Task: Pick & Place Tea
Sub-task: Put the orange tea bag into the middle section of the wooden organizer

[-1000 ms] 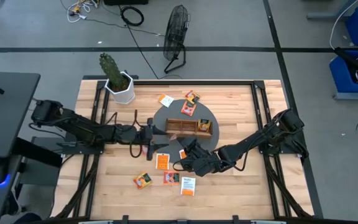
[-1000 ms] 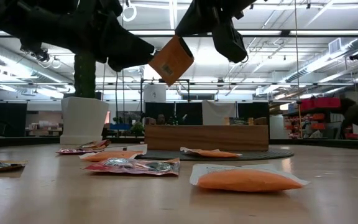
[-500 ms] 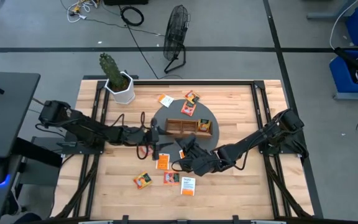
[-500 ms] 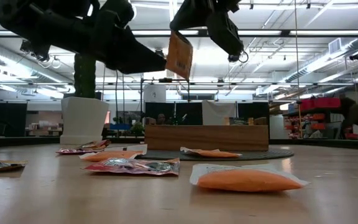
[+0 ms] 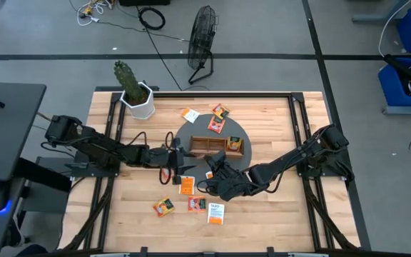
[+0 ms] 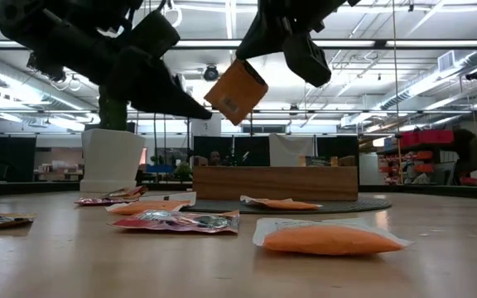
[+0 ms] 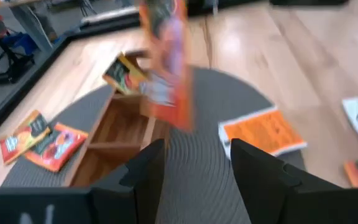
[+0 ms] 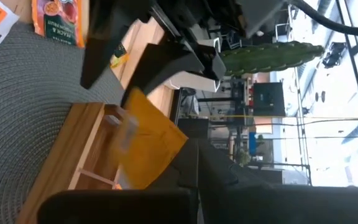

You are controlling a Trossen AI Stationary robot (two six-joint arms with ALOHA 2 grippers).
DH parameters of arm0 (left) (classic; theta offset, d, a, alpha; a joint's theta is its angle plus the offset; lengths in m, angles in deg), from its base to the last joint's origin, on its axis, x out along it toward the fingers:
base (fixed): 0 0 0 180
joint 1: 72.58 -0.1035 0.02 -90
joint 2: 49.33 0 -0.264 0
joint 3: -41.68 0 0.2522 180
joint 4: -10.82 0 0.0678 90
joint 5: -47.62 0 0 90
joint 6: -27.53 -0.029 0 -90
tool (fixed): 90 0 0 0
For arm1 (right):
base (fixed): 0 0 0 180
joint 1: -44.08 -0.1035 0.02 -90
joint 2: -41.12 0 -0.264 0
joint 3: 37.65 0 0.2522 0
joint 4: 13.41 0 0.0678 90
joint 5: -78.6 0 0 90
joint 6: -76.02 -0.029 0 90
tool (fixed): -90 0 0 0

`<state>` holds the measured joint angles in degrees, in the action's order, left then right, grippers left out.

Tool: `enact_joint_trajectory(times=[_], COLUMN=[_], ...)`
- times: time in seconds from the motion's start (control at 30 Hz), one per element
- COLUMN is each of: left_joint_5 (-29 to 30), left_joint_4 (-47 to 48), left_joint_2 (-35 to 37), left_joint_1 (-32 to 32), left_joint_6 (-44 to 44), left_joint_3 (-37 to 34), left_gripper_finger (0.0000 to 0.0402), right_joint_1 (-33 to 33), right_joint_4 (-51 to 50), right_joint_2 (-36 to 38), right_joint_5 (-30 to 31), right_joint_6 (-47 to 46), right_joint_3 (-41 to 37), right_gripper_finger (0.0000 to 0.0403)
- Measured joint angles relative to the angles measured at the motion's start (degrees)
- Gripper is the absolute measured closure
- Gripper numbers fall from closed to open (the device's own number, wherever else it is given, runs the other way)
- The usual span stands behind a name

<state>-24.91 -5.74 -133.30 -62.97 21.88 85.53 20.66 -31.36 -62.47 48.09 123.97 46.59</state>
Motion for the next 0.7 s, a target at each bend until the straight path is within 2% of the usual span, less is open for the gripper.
enact_joint_trajectory(times=[0.2,0.33,0.57,0.7], left_joint_5=[1.0,4.2,0.5,0.9], left_joint_4=[0.6,-1.0,-5.6,-5.9], left_joint_2=[0.0,0.0,0.0,0.0], left_joint_1=[0.0,-0.1,0.0,-0.1], left_joint_6=[0.5,0.3,-0.8,-0.7], left_joint_3=[0.0,0.0,0.0,0.0], left_gripper_finger=[0.0213,0.0213,0.0213,0.0214], right_joint_1=[0.0,0.1,0.8,1.2], right_joint_4=[0.2,0.3,0.6,0.7], right_joint_2=[0.0,0.0,0.0,0.0], right_joint_5=[-0.5,-0.6,-0.7,-3.8], right_joint_6=[-0.4,-1.2,-1.2,-2.5], right_joint_3=[0.0,0.0,0.0,0.0], right_gripper_finger=[0.0403,0.0403,0.0403,0.0403])
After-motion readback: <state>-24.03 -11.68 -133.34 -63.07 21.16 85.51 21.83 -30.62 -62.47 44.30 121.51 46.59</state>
